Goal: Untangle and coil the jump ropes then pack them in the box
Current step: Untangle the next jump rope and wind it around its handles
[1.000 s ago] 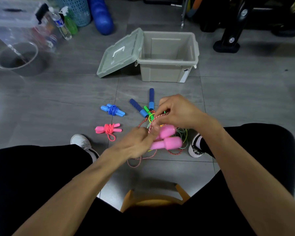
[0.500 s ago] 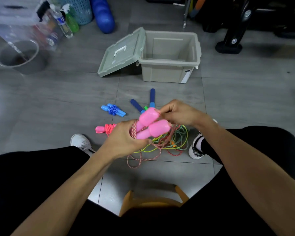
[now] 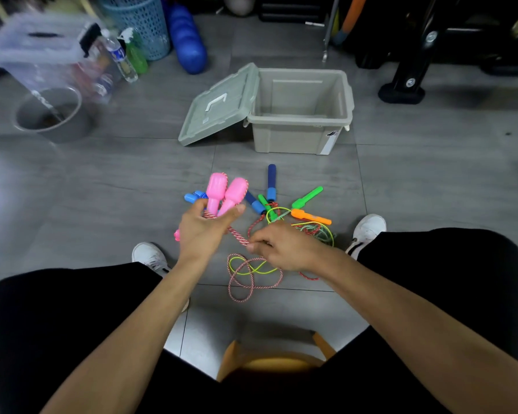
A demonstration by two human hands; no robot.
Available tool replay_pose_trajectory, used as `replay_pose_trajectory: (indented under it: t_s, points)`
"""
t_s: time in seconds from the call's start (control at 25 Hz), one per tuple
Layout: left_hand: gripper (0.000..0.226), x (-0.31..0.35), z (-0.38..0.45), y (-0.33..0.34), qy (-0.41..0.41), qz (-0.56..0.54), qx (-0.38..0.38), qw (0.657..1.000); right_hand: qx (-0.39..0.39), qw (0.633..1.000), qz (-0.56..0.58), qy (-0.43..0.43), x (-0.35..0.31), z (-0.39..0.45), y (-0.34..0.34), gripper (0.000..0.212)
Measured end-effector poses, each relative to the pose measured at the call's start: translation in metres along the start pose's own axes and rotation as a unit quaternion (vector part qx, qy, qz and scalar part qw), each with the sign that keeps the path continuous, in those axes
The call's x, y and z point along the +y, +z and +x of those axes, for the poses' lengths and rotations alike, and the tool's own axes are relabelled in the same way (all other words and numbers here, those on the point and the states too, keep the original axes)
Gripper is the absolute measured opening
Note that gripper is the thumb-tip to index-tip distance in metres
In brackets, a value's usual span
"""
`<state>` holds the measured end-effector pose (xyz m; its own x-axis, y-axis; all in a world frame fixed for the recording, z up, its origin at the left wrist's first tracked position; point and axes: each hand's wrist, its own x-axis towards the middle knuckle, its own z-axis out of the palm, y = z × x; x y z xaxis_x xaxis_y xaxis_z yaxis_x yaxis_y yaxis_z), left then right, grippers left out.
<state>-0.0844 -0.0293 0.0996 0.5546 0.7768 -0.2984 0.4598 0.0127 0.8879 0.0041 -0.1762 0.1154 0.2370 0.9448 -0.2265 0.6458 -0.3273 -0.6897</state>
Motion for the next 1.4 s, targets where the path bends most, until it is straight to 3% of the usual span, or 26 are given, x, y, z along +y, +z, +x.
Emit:
replay_pose_trajectory:
  t_s: [0.12,0.28,0.52,0.6,0.72,0.8,0.92,1.0,1.16,1.4]
  points:
    - [0.051,-0.009,0.000,0.006,-0.006,0.055,-0.006,0.998,-0.031,0.997,-0.076,-0.015,-0.006,-0.002,-0.002,0.032]
    - [0.038,-0.018,-0.002,0.005,0.022,0.183,-0.076,0.980,-0.049,0.987,-0.151,-0.007,-0.001,-0.008,-0.015,0.022]
    - [0.027,-0.017,-0.028,0.018,0.189,0.207,-0.203,0.938,0.029,0.996,-0.075,0.038,0.008,-0.007,-0.064,0.018]
    - [0.046,-0.017,-0.025,0.018,0.202,0.256,-0.209,0.922,0.028,0.997,-0.072,0.009,0.002,-0.006,-0.064,0.019]
    - [0.076,-0.019,-0.023,0.014,0.251,0.390,-0.192,0.865,0.036,0.995,-0.093,-0.022,-0.004,0.001,-0.059,0.021]
    - [0.061,-0.017,-0.029,0.012,0.302,0.349,-0.202,0.864,0.059,0.996,-0.070,-0.003,0.000,0.006,-0.067,0.021]
    - [0.032,-0.016,-0.034,0.004,0.343,0.270,-0.242,0.866,0.042,0.995,0.065,0.062,0.015,0.008,-0.075,0.021]
    - [0.016,-0.014,-0.035,-0.003,0.326,0.220,-0.262,0.881,0.017,0.988,0.133,0.071,0.026,0.010,-0.072,0.021]
    - [0.001,-0.001,-0.032,-0.020,0.219,0.118,-0.299,0.921,0.051,0.969,0.227,0.083,0.042,0.011,-0.067,0.005]
    - [0.018,-0.003,-0.027,-0.023,0.077,0.077,-0.308,0.945,0.128,0.955,0.247,0.102,0.047,0.011,-0.067,0.005]
